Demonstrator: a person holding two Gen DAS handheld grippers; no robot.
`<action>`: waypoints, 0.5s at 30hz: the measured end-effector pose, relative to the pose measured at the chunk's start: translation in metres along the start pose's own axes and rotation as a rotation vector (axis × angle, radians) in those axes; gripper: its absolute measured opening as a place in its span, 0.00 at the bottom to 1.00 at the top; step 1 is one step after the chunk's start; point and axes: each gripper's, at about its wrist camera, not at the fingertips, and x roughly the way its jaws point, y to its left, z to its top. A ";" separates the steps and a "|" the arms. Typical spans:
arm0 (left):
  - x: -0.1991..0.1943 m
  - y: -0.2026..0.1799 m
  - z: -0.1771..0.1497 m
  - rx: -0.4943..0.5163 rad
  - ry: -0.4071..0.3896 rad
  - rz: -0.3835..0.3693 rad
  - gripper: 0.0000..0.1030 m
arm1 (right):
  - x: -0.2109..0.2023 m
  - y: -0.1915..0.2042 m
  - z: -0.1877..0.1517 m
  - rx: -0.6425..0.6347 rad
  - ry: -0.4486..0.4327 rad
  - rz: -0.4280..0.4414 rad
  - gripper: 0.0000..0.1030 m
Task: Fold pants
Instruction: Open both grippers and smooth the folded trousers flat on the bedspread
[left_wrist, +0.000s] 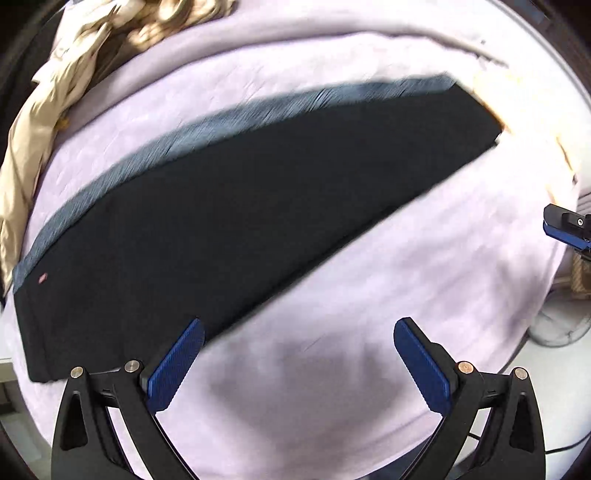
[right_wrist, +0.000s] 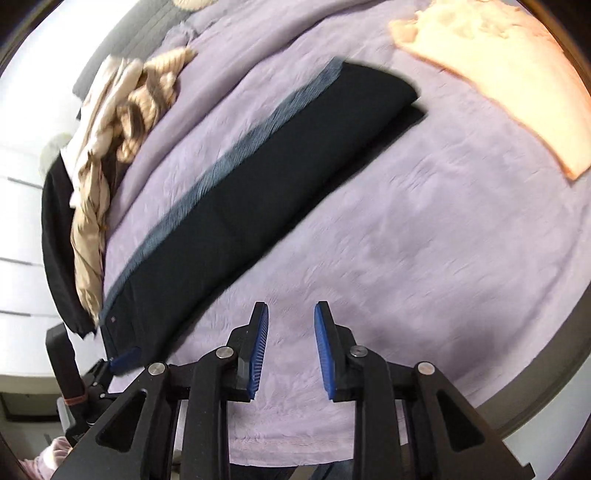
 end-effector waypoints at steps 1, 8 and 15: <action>-0.002 0.000 0.014 -0.006 -0.024 -0.007 1.00 | -0.014 -0.011 0.013 0.019 -0.030 0.010 0.28; 0.017 -0.019 0.075 -0.118 -0.096 0.039 1.00 | -0.015 -0.078 0.093 0.143 -0.078 0.037 0.28; 0.051 -0.046 0.115 -0.200 -0.121 0.142 1.00 | 0.062 -0.104 0.146 0.146 -0.026 0.036 0.28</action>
